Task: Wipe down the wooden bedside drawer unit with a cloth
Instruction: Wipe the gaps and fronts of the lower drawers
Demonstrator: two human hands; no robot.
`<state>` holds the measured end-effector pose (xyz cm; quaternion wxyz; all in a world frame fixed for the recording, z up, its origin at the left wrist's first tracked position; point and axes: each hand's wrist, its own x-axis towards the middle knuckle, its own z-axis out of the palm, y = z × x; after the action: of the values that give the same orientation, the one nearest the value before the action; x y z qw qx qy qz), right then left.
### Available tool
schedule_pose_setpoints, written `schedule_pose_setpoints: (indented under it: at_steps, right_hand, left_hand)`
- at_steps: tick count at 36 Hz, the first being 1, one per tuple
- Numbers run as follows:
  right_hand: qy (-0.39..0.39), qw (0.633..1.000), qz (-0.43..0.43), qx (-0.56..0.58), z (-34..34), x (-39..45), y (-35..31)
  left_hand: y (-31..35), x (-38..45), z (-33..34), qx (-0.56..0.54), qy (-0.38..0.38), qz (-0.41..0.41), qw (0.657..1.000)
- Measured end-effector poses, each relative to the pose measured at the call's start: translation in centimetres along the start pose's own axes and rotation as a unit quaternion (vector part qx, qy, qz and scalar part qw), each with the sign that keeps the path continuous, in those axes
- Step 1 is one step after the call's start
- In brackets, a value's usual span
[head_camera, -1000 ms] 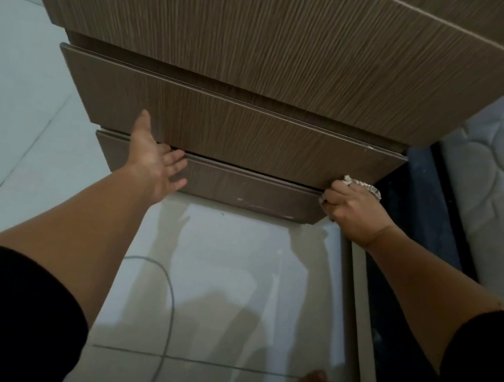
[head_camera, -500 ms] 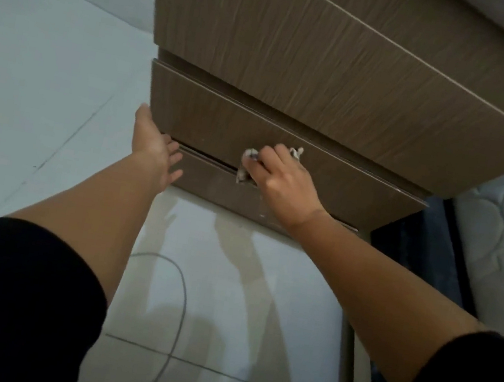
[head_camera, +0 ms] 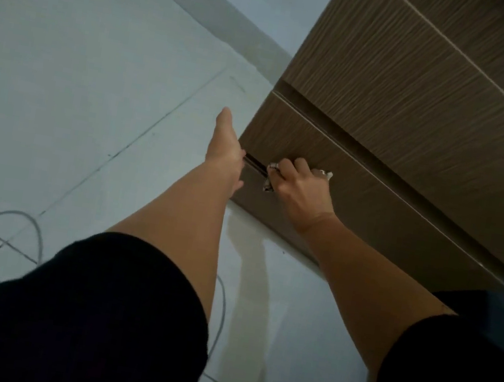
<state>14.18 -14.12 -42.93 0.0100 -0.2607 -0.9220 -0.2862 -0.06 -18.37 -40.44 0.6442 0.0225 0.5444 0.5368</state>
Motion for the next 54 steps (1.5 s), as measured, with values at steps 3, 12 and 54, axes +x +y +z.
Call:
schedule_pose_setpoints:
  at_steps: [3,12,54]
  right_hand:
    - [-0.031,1.000,-0.003,-0.003,0.8,-0.1,-0.7]
    - [-0.074,0.995,0.073,0.006,1.2,0.0,-2.6]
    - [-0.261,0.905,0.249,0.224,-2.1,-1.0,-5.1]
  left_hand:
    - [-0.2,0.2,-0.3,0.012,-0.005,-0.002,1.000]
    - [-0.6,1.6,-0.2,0.052,0.023,0.021,0.998]
    - [-0.9,-0.7,-2.4,0.175,0.049,-0.065,0.981]
